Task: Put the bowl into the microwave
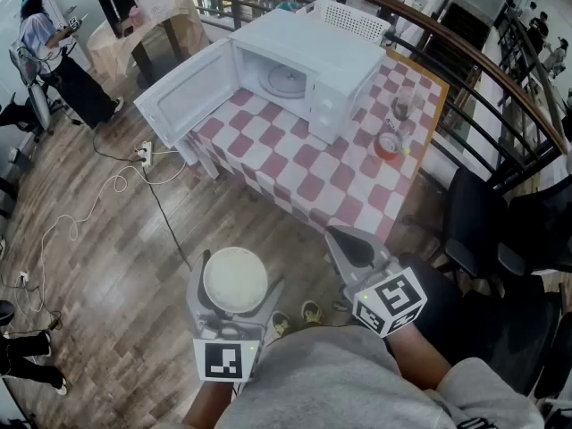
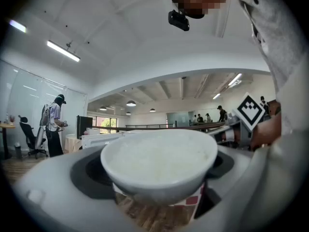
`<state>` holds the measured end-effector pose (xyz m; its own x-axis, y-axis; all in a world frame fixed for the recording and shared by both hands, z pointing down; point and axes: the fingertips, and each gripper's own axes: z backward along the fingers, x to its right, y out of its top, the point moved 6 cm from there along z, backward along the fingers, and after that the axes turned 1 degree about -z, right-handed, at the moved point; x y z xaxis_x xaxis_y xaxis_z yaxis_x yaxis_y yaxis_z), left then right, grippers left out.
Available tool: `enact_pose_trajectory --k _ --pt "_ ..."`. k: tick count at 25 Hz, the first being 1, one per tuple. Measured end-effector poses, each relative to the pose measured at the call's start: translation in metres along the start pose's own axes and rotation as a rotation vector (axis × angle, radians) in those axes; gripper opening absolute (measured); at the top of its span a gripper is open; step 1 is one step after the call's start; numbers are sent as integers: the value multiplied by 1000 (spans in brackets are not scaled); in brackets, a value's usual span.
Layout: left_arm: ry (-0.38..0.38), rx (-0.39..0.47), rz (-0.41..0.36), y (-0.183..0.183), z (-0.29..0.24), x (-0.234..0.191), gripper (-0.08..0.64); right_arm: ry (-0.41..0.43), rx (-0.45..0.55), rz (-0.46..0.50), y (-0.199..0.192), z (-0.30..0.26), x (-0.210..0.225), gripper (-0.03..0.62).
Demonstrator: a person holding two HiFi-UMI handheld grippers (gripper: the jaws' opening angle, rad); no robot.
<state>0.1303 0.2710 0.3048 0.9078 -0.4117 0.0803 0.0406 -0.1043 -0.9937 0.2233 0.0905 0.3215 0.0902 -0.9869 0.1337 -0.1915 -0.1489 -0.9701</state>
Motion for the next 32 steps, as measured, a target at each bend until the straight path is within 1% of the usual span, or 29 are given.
enact_pose_trajectory --k 3,7,11,14,19,22,26,32 --pt "-7 4 -25 0 2 3 525 1 -10 5 0 1 -4 -2" --pt "-11 -5 -3 0 5 2 525 -5 -18 8 -2 3 -8 -2" --pt "-11 5 2 1 12 -4 525 -13 -17 -9 -3 5 -14 -2" --pt "-7 -9 6 1 19 -11 525 -27 -18 -16 -3 5 -21 -2" --pt "1 17 6 3 32 -22 525 -36 -24 -10 -5 7 -35 -2" --pt "1 8 18 1 43 -27 525 -35 -21 -16 -6 8 -47 -2" --pt "0 29 16 0 57 -31 525 -28 -21 -12 -7 11 -63 -2" --pt "10 30 26 -4 73 -36 525 -29 -21 -2 -10 15 -78 -2"
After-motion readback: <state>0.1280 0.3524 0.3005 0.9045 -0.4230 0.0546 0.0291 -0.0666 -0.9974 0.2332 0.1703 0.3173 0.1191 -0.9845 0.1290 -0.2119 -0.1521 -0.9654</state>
